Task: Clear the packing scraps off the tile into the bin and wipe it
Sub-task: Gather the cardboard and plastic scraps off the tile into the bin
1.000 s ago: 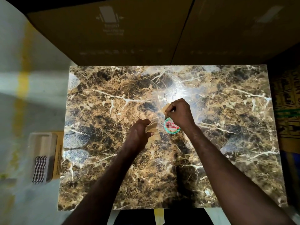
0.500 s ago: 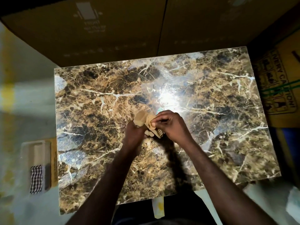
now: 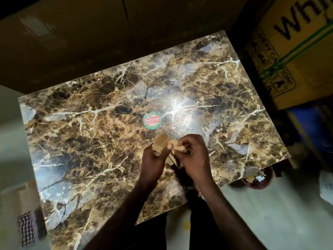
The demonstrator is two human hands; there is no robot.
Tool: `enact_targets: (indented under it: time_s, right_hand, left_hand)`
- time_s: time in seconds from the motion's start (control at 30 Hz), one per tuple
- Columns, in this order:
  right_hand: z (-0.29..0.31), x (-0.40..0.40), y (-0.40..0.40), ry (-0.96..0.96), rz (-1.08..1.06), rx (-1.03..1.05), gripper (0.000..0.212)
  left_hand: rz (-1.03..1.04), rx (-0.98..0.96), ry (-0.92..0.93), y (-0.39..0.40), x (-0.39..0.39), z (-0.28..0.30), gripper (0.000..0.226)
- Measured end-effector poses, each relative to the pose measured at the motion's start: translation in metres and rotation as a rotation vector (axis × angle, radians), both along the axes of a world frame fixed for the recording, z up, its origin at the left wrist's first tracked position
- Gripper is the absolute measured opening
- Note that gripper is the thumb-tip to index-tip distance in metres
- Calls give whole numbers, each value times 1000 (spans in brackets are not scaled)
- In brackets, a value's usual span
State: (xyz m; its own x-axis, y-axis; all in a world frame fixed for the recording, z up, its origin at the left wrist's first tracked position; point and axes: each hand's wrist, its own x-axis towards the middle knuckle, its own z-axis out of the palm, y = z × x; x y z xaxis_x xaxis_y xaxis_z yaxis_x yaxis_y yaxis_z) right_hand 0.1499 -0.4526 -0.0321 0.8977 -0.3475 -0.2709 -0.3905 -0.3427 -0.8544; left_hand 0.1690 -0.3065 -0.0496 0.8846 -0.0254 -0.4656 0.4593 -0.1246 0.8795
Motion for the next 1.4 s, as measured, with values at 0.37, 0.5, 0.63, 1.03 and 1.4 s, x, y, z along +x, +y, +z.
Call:
enact_targets:
  time_s: [0.37, 0.5, 0.63, 1.03, 1.4]
  right_hand:
    - [-13, -107, -204, 61, -315, 226, 39]
    - [-17, -158, -281, 17, -453, 345, 31]
    - [-43, -207, -360, 58, -550, 415, 36]
    - [-225, -299, -517, 185, -759, 523, 42]
    - [-485, -320, -550, 369, -773, 579, 42]
  left_hand:
    - [-325, 110, -193, -222, -68, -11, 35]
    - [-453, 89, -171, -311, -106, -19, 36]
    - [-566, 37, -103, -394, -147, -34, 32]
    - [-755, 39, 47, -551, -207, -228, 52]
    - [-899, 348, 131, -571, -223, -508, 86]
